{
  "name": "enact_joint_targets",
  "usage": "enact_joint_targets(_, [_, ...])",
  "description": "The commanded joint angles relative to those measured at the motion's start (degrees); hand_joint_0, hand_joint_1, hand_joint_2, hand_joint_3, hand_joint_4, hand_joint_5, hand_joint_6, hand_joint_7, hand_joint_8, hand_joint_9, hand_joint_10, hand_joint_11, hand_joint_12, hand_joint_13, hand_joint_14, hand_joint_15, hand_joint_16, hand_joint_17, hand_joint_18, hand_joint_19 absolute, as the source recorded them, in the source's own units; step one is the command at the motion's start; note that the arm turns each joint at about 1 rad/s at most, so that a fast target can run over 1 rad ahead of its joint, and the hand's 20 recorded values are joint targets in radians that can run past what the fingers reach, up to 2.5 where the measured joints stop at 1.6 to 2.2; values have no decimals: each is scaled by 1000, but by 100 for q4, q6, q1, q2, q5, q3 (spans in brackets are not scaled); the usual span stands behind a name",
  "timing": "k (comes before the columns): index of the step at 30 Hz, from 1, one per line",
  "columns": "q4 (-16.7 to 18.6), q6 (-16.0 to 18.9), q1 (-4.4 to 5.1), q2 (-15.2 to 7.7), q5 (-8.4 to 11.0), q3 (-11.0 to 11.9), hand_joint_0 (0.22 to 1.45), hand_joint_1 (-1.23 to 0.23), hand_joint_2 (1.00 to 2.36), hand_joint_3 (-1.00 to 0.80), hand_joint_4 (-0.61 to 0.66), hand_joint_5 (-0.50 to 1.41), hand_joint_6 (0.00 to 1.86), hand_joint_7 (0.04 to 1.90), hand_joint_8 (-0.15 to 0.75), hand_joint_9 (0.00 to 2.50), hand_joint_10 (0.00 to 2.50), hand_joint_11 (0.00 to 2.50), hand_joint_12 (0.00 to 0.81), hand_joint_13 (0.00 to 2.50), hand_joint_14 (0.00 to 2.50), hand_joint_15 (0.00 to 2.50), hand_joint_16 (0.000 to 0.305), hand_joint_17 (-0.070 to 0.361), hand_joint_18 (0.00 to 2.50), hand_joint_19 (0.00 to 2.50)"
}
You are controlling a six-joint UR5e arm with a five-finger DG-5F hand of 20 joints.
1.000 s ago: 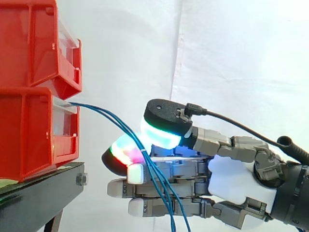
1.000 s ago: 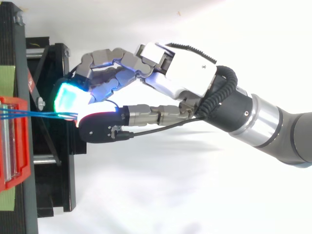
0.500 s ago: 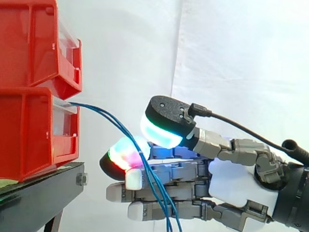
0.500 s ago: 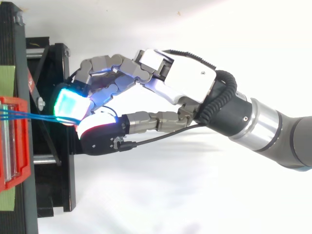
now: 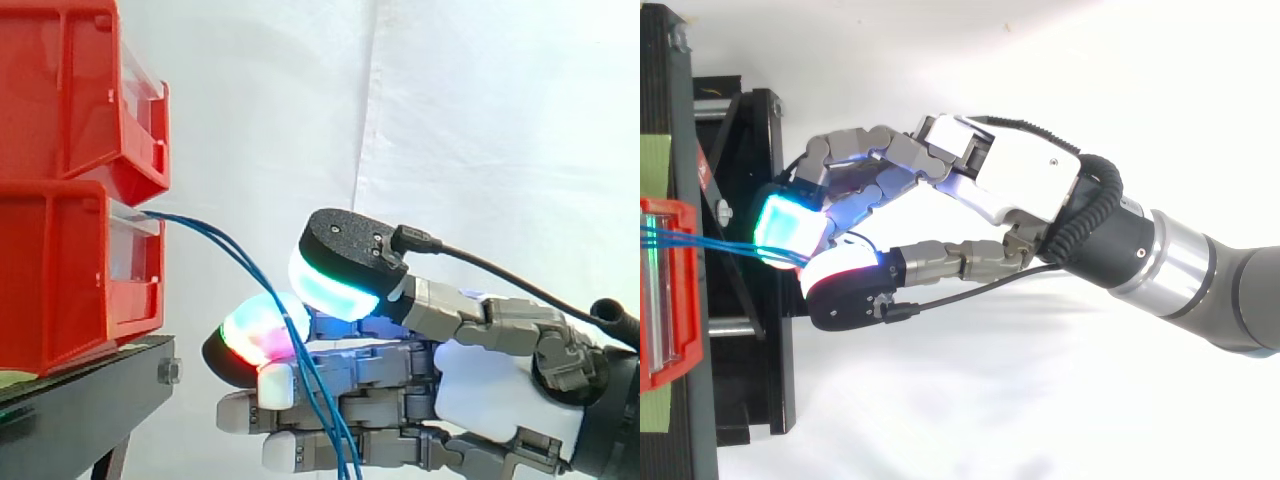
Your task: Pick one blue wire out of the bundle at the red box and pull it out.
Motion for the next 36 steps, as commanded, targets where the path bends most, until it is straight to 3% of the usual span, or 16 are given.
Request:
enact_joint_targets(1, [0, 0, 27, -2, 4, 0, 586, -742, 1013, -299, 206, -151, 773, 994, 264, 867, 17, 563, 358, 592, 13, 356, 50, 112, 471, 504])
enact_joint_targets(25, [35, 79, 71, -2, 13, -9, 598, -755, 1012, -189, 198, -154, 841, 957, 283, 860, 17, 568, 390, 434, 10, 283, 53, 119, 431, 460])
enact_joint_targets(36, [18, 8, 80, -2, 22, -9, 571, -766, 1011, -325, 197, -158, 811, 964, 261, 827, 19, 575, 367, 399, 11, 291, 49, 110, 379, 480])
